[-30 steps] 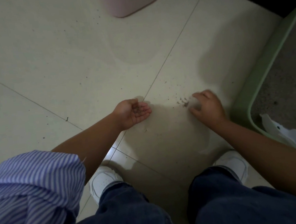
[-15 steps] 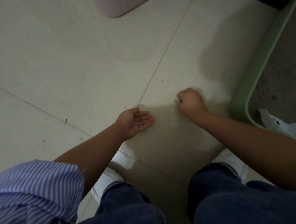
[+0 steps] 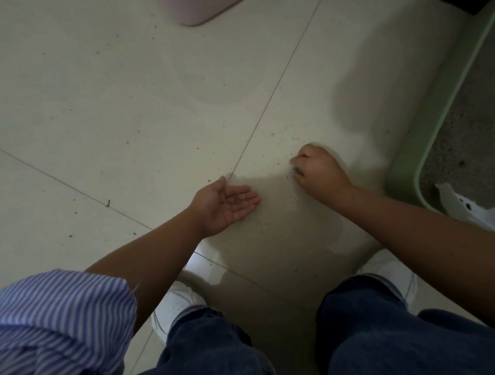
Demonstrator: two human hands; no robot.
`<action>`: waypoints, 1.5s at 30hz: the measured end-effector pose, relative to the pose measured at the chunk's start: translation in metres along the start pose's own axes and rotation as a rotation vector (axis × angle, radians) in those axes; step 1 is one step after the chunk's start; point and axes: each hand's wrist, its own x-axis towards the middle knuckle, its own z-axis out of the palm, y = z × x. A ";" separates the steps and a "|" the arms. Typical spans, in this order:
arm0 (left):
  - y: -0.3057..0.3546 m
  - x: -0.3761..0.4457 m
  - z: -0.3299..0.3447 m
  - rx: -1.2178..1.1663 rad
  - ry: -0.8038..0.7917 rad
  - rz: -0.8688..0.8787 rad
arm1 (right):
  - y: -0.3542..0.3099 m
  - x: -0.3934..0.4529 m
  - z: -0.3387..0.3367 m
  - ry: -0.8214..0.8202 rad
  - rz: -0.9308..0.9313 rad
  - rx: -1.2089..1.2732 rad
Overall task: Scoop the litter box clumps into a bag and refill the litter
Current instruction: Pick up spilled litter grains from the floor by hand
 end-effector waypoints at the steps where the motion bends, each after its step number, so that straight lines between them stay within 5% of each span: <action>1: 0.001 -0.001 0.000 -0.006 -0.015 -0.003 | 0.001 0.002 0.000 -0.007 -0.040 -0.016; 7: 0.007 0.000 -0.004 -0.011 -0.057 -0.018 | 0.011 0.005 0.001 -0.201 -0.256 -0.191; 16: 0.016 0.003 -0.009 -0.054 -0.097 0.043 | 0.006 0.020 -0.007 -0.138 -0.369 -0.303; 19: 0.017 0.007 -0.009 -0.045 -0.100 0.036 | -0.005 0.019 -0.020 -0.203 -0.262 -0.274; 22: 0.014 0.012 -0.004 -0.067 -0.118 0.027 | -0.011 0.016 -0.023 -0.112 -0.028 0.021; 26: 0.011 0.013 0.010 -0.050 -0.125 -0.003 | -0.033 -0.007 -0.026 0.011 -0.152 0.337; 28: 0.011 0.012 0.018 -0.007 -0.120 -0.018 | -0.029 -0.015 -0.025 0.002 -0.165 0.352; 34: 0.007 0.014 0.024 0.057 -0.080 -0.091 | 0.019 -0.008 -0.025 0.162 0.210 0.306; 45: 0.014 0.015 0.002 -0.029 -0.043 -0.026 | 0.005 0.002 -0.002 0.003 -0.177 -0.004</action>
